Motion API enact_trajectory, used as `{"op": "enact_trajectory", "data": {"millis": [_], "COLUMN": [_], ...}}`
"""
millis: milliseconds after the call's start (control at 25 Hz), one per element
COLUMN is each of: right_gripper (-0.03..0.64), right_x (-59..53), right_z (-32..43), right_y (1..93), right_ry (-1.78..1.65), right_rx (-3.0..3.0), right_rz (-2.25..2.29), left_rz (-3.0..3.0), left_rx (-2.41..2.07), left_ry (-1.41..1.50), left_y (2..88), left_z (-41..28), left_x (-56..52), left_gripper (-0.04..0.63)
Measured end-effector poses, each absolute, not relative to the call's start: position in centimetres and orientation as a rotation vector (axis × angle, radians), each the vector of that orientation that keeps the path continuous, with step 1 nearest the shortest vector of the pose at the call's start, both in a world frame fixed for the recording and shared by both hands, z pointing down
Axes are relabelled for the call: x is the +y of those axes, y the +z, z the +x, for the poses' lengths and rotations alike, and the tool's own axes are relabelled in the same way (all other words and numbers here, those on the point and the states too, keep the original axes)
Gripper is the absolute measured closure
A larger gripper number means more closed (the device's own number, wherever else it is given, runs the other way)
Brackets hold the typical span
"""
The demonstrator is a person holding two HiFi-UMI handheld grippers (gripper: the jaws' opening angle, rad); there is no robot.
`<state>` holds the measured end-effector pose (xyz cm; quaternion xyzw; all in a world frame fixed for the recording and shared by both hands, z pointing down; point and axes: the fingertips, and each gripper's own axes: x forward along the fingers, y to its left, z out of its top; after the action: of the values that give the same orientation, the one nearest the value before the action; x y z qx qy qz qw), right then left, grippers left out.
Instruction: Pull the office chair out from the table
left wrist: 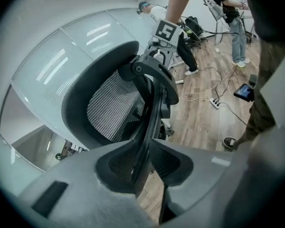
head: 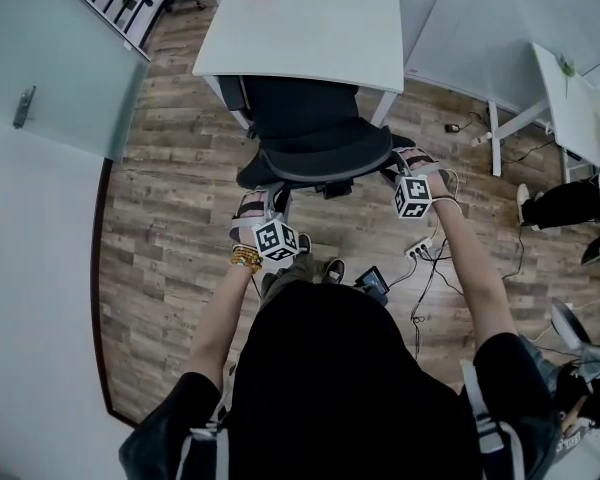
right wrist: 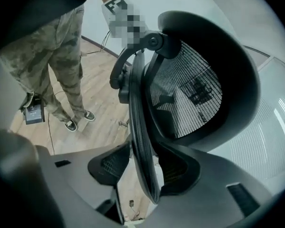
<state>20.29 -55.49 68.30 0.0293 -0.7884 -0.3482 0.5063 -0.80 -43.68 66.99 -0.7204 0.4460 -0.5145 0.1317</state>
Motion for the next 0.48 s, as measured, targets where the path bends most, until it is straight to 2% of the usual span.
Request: {"op": "enact_trajectory", "data": {"millis": [160, 360, 480], "right_gripper": [0.46, 0.479, 0.482], "right_x": [-56.0, -56.2, -56.3], "right_z": [20.7, 20.4, 20.2], "right_y": [69.6, 69.6, 69.8], "right_ry": [-0.799, -0.799, -0.805], "right_rx": [-1.891, -1.896, -1.887], "right_rz": [0.087, 0.11, 0.094], "left_rz": [-2.072, -2.121, -2.118], "left_rx": [1.253, 1.232, 1.236], "left_ry": [-1.514, -1.522, -1.539], "left_y": [67.0, 67.2, 68.0], "left_z": [-0.8, -1.3, -1.7], "left_x": [-43.6, -43.3, -43.1], "left_gripper": [0.5, 0.454, 0.454]}}
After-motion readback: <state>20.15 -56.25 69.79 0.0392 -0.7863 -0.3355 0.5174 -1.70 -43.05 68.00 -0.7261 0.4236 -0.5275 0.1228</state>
